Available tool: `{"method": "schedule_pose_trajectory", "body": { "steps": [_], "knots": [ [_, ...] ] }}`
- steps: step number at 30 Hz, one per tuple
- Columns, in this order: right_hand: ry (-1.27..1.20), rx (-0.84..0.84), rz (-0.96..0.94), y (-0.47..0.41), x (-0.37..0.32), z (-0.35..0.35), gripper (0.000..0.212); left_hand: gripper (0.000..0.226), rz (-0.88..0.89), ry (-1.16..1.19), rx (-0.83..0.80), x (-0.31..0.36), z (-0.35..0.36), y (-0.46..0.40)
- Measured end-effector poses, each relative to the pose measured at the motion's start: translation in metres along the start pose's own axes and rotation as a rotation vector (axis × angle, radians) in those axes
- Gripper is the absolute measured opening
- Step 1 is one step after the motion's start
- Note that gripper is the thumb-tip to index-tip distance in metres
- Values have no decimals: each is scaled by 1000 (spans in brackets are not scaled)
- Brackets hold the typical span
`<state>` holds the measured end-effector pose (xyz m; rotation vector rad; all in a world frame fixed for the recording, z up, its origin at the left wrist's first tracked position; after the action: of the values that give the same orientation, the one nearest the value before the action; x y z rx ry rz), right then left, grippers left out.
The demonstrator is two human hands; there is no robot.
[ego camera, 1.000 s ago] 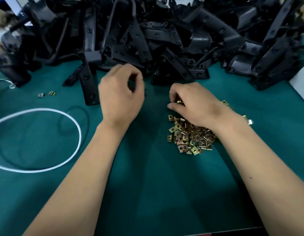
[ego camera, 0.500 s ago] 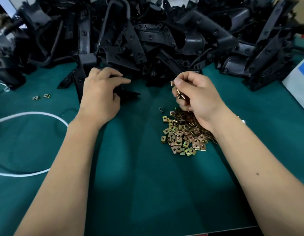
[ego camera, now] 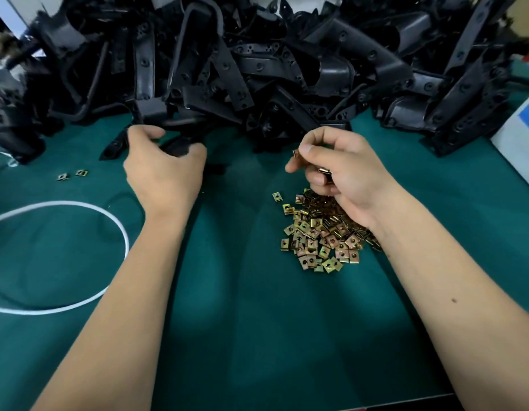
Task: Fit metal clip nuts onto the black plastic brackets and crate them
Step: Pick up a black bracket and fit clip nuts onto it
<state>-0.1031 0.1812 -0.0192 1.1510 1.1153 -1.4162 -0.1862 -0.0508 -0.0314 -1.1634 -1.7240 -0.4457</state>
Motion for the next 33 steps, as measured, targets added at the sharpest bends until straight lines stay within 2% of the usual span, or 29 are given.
{"method": "schedule_pose_trajectory", "body": {
  "steps": [2,4,5,6,7,11,12,14,16,22,28,33],
  "knots": [
    [20,19,-17,0,1,-1,9,38,-133,232,7,-2,-1,-3],
    [26,25,-25,-1,3,-1,6,14,-303,685,-170,1,0,-3],
    [23,25,-28,-1,4,-1,6,13,-385,925,-315,5,-1,0],
    [19,21,-30,-1,4,-1,6,23,-438,1106,-461,8,-2,3],
    [15,12,-32,-1,5,0,6,34,-450,1193,-582,11,-1,8],
    [-6,-33,-43,-1,7,2,8,70,-311,1029,-957,18,7,30],
    [-9,-30,-45,-1,8,2,9,69,-301,990,-1024,19,9,34],
    [-19,-12,-51,-2,9,2,12,48,-265,959,-1096,19,12,39],
    [-43,9,-61,-2,9,3,11,33,-270,942,-1102,18,14,41],
    [-32,23,-67,-3,11,1,15,17,-492,1031,-1130,18,19,47],
    [-31,26,-129,-4,12,2,12,32,-593,1101,-1065,17,21,45],
    [-19,2,-108,-5,17,6,16,36,-550,1048,-1070,20,20,49]
  ]
}}
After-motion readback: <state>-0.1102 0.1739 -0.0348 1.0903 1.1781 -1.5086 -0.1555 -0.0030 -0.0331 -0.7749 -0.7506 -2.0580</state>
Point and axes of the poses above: each hand's wrist, its own y-axis away from the middle knuckle, its own z-axis out of the palm, x = y × z, the point moved 1 cm from there along -y, towards the middle knuckle, and after that the axes turned 8 degrees about -z, right-handed, at the moved point
